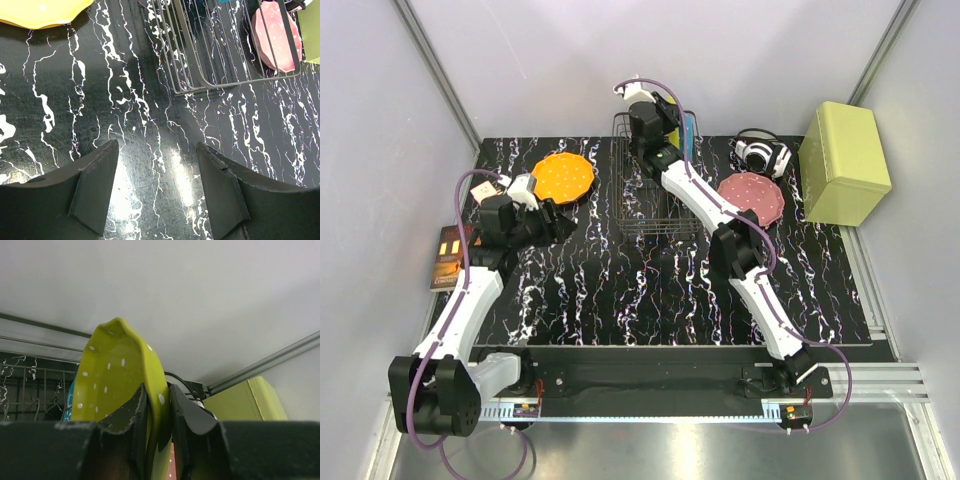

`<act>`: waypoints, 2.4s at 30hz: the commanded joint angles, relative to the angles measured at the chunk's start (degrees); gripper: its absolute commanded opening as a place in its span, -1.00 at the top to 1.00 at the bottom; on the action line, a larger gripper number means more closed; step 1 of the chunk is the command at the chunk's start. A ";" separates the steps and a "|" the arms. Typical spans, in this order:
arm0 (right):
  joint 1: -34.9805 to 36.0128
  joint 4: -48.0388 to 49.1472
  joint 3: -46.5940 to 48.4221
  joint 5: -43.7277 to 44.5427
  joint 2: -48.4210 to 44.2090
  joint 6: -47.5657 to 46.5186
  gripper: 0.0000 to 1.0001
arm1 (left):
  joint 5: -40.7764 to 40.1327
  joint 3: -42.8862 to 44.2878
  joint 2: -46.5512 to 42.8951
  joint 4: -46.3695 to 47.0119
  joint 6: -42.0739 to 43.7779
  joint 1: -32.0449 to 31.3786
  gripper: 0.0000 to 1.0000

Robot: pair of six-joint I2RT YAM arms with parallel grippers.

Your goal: Load the plates into the dish rack

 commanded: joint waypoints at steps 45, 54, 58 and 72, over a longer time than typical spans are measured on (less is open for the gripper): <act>2.70 15.82 -5.01 0.66 -6.60 -14.94 -0.18 | -15.63 11.02 5.56 2.28 9.52 0.65 -0.98; 3.76 -22.97 -5.45 -12.29 -20.38 6.93 0.44 | -8.47 36.30 33.48 -7.89 18.15 1.18 1.00; 2.10 -31.82 -18.16 -24.70 -31.46 20.63 0.14 | -7.66 52.48 51.04 -16.61 16.23 1.27 1.00; -9.77 -53.80 -41.38 -69.55 -43.96 41.14 -0.99 | -14.43 62.45 64.98 -17.67 17.62 -0.66 1.00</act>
